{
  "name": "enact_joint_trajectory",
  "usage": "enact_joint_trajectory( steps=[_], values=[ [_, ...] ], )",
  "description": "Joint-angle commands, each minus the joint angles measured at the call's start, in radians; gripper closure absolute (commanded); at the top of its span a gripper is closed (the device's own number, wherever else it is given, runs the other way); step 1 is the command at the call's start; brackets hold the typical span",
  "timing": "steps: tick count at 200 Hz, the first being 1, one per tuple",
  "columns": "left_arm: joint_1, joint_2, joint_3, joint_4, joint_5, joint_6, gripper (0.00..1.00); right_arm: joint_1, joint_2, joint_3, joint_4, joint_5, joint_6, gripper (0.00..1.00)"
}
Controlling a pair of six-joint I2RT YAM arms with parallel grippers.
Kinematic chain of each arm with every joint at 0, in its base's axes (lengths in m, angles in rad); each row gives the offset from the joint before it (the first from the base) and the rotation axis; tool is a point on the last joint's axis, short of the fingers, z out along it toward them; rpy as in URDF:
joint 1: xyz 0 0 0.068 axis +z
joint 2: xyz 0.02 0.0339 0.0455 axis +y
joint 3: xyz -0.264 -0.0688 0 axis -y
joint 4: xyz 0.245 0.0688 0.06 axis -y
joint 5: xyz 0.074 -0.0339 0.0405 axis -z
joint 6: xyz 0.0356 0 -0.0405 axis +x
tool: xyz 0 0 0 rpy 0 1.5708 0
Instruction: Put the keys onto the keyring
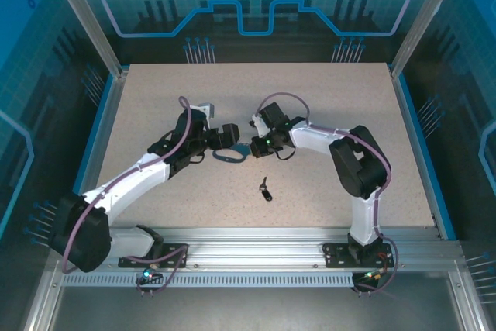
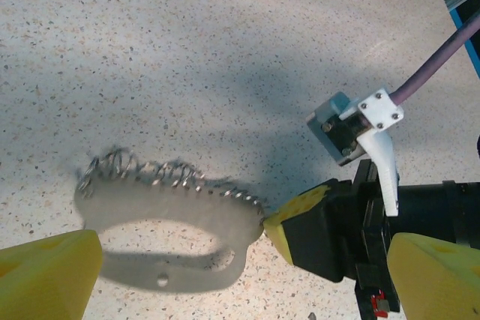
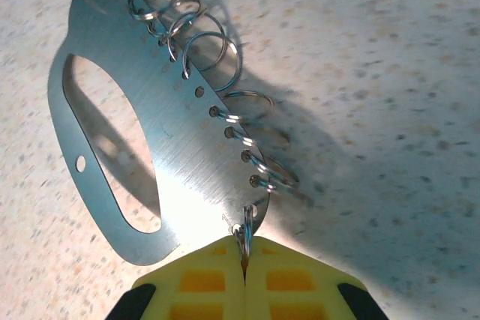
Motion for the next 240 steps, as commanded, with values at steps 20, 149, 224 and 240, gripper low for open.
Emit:
enact_joint_trajectory(
  steps=[20, 149, 224, 240],
  values=[
    [-0.009, -0.033, -0.014, -0.026, 0.010, -0.008, 0.01, -0.013, -0.021, -0.047, -0.005, -0.058, -0.062, 1.00],
    [-0.010, -0.020, -0.003, -0.023, 0.014, -0.006, 0.01, -0.016, -0.002, -0.087, 0.039, -0.032, 0.015, 0.86],
    [-0.009, -0.018, -0.005, -0.016, 0.017, -0.012, 0.01, -0.027, -0.063, -0.145, 0.071, -0.027, 0.050, 0.79],
    [-0.009, -0.019, -0.006, -0.017, 0.018, -0.013, 0.01, -0.028, -0.081, -0.160, 0.081, -0.028, 0.061, 0.79]
  ],
)
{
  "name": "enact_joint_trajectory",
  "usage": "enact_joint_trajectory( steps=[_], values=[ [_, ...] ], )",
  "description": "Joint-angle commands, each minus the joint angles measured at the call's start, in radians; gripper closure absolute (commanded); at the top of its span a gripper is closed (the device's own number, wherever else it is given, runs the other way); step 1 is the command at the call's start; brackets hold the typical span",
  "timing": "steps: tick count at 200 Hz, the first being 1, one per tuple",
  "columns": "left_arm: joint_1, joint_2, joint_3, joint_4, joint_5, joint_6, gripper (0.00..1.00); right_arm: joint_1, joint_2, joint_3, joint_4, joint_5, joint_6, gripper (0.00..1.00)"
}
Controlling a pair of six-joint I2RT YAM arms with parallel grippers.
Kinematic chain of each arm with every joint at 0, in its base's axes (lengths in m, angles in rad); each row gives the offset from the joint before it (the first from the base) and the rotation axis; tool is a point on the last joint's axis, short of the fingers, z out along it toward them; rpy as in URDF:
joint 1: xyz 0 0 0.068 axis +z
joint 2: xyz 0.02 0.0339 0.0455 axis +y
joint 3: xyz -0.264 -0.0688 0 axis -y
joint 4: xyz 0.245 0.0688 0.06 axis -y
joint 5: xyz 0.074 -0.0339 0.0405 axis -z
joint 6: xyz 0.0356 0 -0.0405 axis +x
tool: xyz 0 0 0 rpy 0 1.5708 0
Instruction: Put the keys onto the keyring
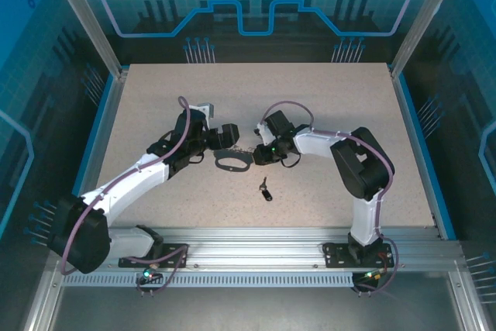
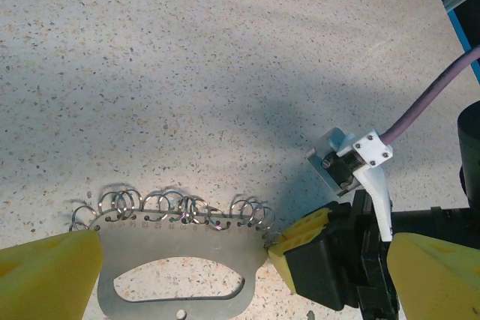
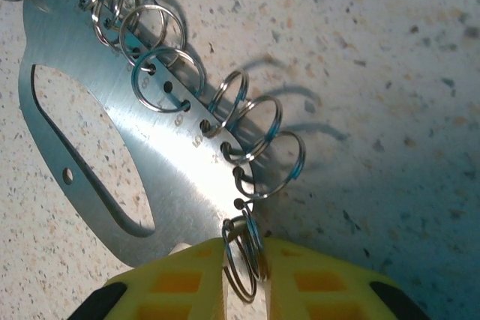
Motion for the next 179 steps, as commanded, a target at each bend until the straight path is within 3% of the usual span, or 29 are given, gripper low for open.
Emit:
enact_joint_trajectory(
  steps=[1, 22, 39, 99, 179],
  values=[
    [-0.009, -0.013, -0.005, -0.010, 0.017, -0.013, 0.01, -0.015, -0.048, -0.028, 0.018, 0.002, 0.028, 0.78],
    [-0.009, -0.015, -0.006, -0.010, 0.015, -0.013, 0.01, -0.021, -0.083, -0.055, 0.040, -0.001, 0.058, 0.64],
    [-0.009, -0.017, -0.009, -0.008, 0.017, -0.015, 0.01, -0.027, -0.119, -0.091, 0.075, -0.008, 0.094, 0.59],
    [-0.009, -0.025, -0.015, -0.007, 0.018, -0.015, 0.01, -0.027, -0.180, -0.166, 0.139, 0.005, 0.201, 0.63],
    [-0.009, -0.025, -0.015, 0.001, 0.024, -0.015, 0.01, 0.009, -0.122, -0.125, 0.119, 0.044, 0.168, 0.66]
  ],
)
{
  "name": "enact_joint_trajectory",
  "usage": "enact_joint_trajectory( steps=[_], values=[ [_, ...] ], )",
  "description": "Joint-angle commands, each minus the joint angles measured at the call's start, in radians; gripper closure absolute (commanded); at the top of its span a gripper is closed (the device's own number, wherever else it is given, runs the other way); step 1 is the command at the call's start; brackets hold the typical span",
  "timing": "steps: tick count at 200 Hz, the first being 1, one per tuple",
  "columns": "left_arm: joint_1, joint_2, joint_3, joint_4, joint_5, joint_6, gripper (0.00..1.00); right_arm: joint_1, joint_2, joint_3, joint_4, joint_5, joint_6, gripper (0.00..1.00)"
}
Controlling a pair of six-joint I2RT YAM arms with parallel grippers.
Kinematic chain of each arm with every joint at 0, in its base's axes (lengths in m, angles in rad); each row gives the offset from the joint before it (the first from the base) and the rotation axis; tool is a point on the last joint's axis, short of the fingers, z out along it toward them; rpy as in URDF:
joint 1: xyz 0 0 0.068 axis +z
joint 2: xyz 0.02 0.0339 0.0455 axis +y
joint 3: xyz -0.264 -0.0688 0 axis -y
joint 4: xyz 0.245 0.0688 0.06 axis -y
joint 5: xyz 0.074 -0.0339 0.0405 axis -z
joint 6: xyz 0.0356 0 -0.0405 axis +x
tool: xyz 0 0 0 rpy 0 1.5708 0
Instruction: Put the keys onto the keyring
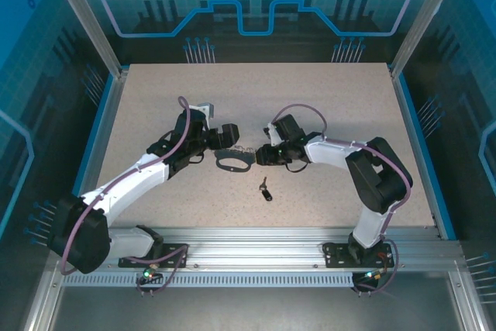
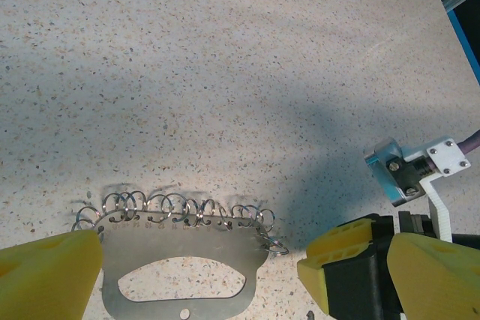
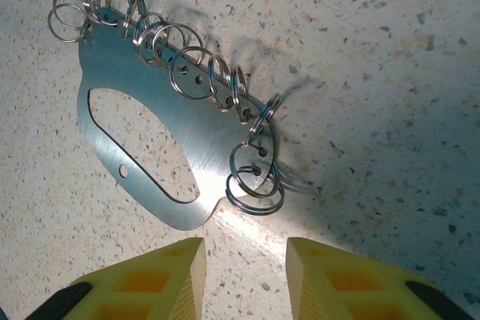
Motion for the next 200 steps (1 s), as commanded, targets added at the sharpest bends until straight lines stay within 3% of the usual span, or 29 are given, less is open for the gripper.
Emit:
enact_joint_trajectory(
  steps=[1, 91, 200],
  values=[
    [-0.009, -0.025, -0.015, 0.001, 0.023, -0.015, 0.01, 0.012, 0.034, 0.033, -0.004, 0.034, -0.015, 0.66],
    [-0.009, -0.021, -0.010, -0.002, 0.028, -0.016, 0.01, 0.029, 0.059, 0.059, -0.013, 0.053, -0.238, 0.66],
    [-0.009, -0.016, -0.006, -0.005, 0.026, -0.019, 0.01, 0.029, 0.095, 0.060, 0.008, 0.020, -0.256, 0.78]
  ],
)
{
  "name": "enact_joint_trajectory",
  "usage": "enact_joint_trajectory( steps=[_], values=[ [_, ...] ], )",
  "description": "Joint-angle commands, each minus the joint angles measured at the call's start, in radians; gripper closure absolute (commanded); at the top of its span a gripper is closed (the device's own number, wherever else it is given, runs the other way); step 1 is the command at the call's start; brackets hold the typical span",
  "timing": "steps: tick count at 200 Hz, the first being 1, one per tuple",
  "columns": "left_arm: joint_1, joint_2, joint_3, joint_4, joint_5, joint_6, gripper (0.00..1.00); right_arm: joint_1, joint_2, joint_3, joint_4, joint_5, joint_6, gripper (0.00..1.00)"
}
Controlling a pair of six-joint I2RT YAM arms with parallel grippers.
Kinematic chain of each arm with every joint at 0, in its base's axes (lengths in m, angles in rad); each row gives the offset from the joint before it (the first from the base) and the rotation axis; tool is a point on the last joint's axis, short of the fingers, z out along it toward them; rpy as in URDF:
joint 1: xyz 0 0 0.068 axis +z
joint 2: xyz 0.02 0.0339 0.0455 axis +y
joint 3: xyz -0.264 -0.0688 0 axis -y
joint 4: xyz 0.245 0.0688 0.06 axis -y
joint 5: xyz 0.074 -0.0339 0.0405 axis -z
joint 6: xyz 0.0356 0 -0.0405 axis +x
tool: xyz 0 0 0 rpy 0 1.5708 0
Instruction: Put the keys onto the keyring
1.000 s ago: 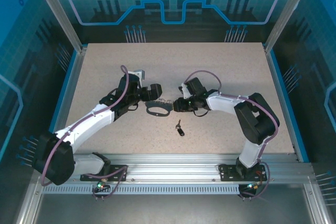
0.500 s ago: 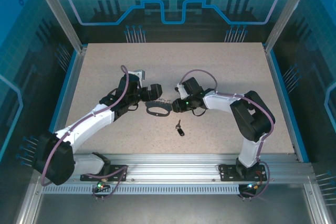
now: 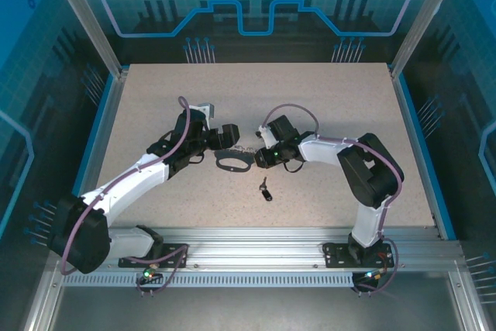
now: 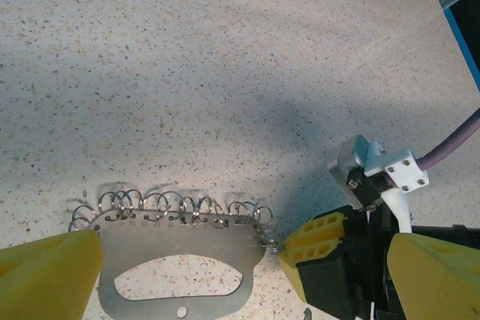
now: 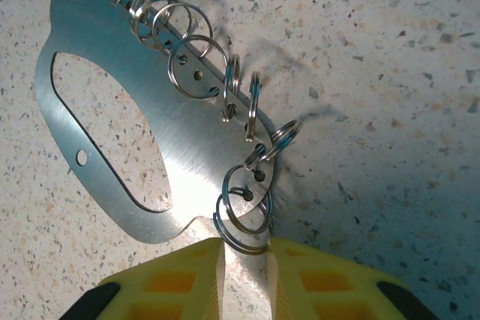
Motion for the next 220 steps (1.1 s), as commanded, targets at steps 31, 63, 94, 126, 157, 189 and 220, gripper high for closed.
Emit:
enact_joint_trajectory(
  steps=[31, 63, 94, 126, 157, 189, 220],
  values=[
    [-0.009, -0.013, -0.004, -0.004, 0.015, -0.020, 0.01, 0.008, 0.029, 0.024, 0.014, -0.027, -0.015, 0.81],
    [-0.009, -0.008, -0.004, -0.003, 0.017, -0.022, 0.01, 0.008, 0.032, 0.031, 0.013, -0.020, -0.012, 0.77],
    [-0.009, -0.005, 0.000, -0.002, 0.018, -0.020, 0.01, 0.007, 0.033, 0.036, 0.011, -0.007, -0.006, 0.72],
    [-0.009, -0.002, 0.000, -0.001, 0.019, -0.020, 0.01, 0.003, 0.034, 0.045, 0.013, -0.006, -0.002, 0.72],
    [-0.009, -0.001, 0.001, -0.001, 0.019, -0.020, 0.01, 0.003, 0.041, 0.056, 0.008, -0.012, -0.002, 0.75],
    [-0.009, -0.001, 0.001, -0.001, 0.018, -0.021, 0.01, 0.002, 0.045, 0.053, 0.007, -0.020, -0.004, 0.81],
    [-0.009, -0.001, 0.001, -0.001, 0.017, -0.022, 0.01, 0.001, 0.040, 0.043, 0.004, -0.019, -0.007, 0.91]
  ],
)
